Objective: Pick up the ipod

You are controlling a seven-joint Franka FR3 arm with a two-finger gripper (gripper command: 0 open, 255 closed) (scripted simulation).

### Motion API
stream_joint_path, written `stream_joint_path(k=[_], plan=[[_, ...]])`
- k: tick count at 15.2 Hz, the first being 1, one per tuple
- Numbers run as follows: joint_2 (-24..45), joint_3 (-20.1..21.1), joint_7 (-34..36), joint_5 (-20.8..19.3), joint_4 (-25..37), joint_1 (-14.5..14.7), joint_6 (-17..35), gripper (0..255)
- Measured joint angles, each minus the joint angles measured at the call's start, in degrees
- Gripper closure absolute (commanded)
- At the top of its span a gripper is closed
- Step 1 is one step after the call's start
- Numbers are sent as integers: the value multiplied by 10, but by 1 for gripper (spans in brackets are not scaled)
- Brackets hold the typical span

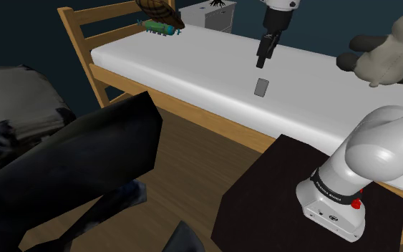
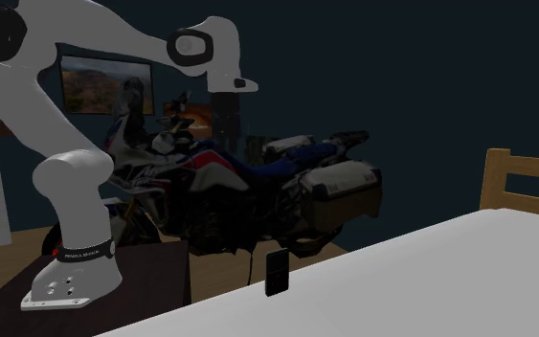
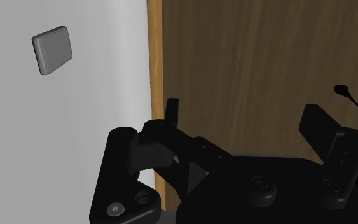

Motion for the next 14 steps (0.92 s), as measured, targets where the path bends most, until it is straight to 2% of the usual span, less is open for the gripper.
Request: stream_joint_path(k=[6,14], plan=[[100,-51,-67,-22,31,-20,39,0],[258,-106,-154,-27,118,-46,73,0]])
